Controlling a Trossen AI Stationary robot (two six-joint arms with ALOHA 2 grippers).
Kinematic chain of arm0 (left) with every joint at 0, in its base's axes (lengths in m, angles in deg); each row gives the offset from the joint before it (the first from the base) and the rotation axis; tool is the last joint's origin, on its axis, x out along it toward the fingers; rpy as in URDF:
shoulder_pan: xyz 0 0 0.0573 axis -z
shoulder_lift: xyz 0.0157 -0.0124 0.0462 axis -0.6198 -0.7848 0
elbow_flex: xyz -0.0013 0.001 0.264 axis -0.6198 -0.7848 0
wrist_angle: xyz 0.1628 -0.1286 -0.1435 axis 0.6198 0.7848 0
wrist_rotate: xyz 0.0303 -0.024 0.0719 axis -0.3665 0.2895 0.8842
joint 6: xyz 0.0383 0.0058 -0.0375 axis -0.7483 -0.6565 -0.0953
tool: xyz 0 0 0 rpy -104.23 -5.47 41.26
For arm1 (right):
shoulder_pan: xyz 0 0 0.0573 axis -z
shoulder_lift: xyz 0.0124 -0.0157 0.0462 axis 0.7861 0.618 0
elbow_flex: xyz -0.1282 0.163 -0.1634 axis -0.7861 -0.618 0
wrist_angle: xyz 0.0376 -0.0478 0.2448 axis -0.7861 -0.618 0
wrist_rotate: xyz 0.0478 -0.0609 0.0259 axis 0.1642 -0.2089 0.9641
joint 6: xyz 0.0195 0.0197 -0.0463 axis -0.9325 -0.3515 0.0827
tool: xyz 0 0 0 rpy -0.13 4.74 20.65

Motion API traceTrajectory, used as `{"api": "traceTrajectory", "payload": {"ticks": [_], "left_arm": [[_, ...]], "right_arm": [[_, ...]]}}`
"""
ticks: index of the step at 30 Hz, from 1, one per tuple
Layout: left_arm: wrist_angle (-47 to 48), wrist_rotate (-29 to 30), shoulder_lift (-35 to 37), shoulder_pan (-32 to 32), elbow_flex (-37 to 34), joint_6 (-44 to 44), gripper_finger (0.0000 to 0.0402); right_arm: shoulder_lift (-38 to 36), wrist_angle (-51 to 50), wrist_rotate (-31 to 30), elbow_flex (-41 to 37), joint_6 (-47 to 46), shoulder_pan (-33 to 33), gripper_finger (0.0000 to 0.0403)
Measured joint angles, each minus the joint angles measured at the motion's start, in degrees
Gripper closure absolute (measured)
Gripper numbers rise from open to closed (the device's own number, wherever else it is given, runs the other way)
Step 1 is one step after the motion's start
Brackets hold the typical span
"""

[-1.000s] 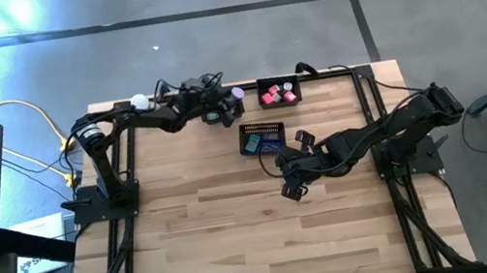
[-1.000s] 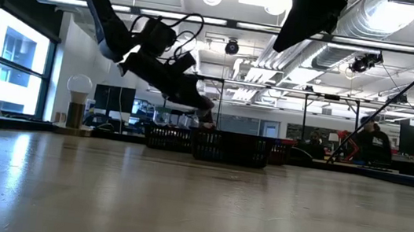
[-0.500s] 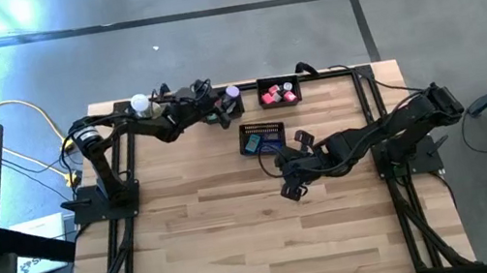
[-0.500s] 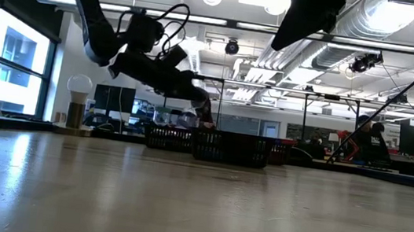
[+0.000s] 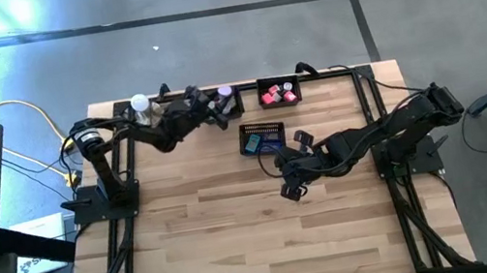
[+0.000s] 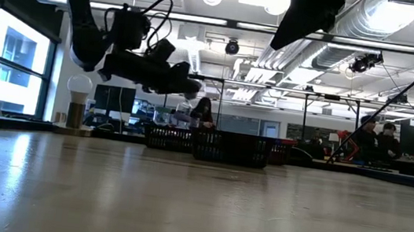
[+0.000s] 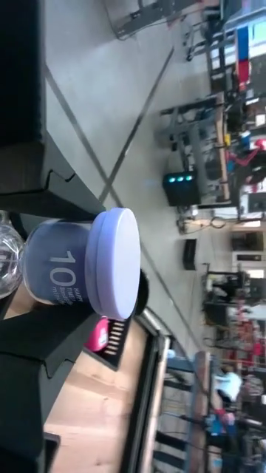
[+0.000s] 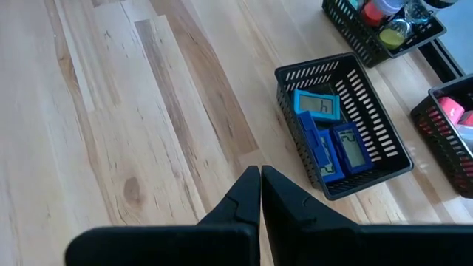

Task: Pick & Place Office items
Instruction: Adjust the hourglasses on the top left black bin

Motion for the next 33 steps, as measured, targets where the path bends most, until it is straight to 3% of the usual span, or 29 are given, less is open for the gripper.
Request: {"api": "traceTrajectory", "payload": {"ticks": [4, 8, 12, 21, 33], "left_arm": [[-1.6, 0.5, -0.7, 0.7, -1.2, 4.0, 0.0248], [-5.0, 5.1, -4.7, 2.1, -1.3, 4.4, 0.0248], [-11.0, 5.0, -7.8, 2.2, -1.5, 4.9, 0.0248], [-14.1, 4.9, -8.7, 2.2, -1.5, 2.2, 0.0248], [-11.0, 4.7, -8.7, 1.4, -1.4, 1.8, 0.0244]], "right_arm": [[0.0, 0.4, 0.0, 0.0, 0.5, 0.0, 0.0401], [0.0, 1.7, 0.0, 0.0, 0.8, 0.0, 0.0401], [0.0, 1.9, 0.0, 0.0, 0.8, 0.0, 0.0401], [0.0, 1.9, 0.2, 0.0, 1.0, 0.2, 0.0401], [0.0, 2.7, 0.2, 0.0, 2.3, 0.3, 0.0401]]}}
